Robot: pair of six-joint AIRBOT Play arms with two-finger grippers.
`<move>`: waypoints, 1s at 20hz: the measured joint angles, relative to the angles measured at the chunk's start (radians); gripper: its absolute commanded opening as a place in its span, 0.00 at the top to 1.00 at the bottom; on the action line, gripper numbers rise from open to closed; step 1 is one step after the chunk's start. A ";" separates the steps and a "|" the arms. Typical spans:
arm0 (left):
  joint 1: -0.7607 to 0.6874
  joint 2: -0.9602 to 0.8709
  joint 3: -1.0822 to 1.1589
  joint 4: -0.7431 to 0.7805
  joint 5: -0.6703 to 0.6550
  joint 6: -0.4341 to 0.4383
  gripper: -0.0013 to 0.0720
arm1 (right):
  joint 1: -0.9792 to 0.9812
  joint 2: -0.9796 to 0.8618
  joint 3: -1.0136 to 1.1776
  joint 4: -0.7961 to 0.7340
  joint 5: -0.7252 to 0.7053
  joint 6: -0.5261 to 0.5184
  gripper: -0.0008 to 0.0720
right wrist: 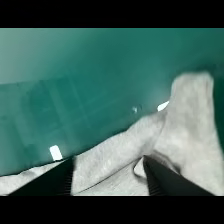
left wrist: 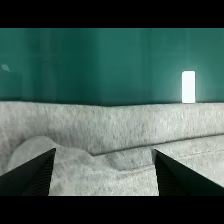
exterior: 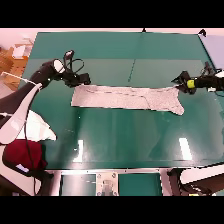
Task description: Fold the shirts.
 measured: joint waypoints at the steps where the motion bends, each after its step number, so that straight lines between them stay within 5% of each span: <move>1: 0.014 -0.004 0.037 -0.007 -0.038 0.005 0.08 | -0.021 -0.007 0.037 -0.018 0.037 -0.025 0.15; 8: 0.092 -0.015 0.225 -0.035 -0.309 0.016 0.08 | -0.163 -0.090 0.105 -0.145 0.246 -0.201 0.09; 13: 0.103 -0.017 0.252 -0.105 -0.366 0.027 0.08 | -0.179 -0.219 0.110 -0.045 0.355 -0.338 0.09; 15: 0.105 -0.017 0.255 -0.140 -0.369 0.043 0.42 | -0.160 -0.259 0.111 0.006 0.377 -0.381 0.09; 16: 0.106 -0.017 0.256 -0.157 -0.369 0.051 0.69 | -0.149 -0.274 0.111 0.022 0.382 -0.395 0.21; 17: 0.103 -0.017 0.257 -0.169 -0.362 0.059 0.94 | -0.134 -0.289 0.111 0.040 0.384 -0.408 0.54; 18: 0.096 -0.017 0.257 -0.183 -0.354 0.069 0.95 | -0.121 -0.300 0.110 0.040 0.383 -0.417 0.87; 19: 0.085 -0.018 0.258 -0.193 -0.342 0.080 0.95 | -0.111 -0.311 0.110 0.051 0.389 -0.426 0.98; 20: 0.072 -0.020 0.258 -0.203 -0.326 0.089 0.95 | -0.103 -0.314 0.116 0.051 0.394 -0.435 0.98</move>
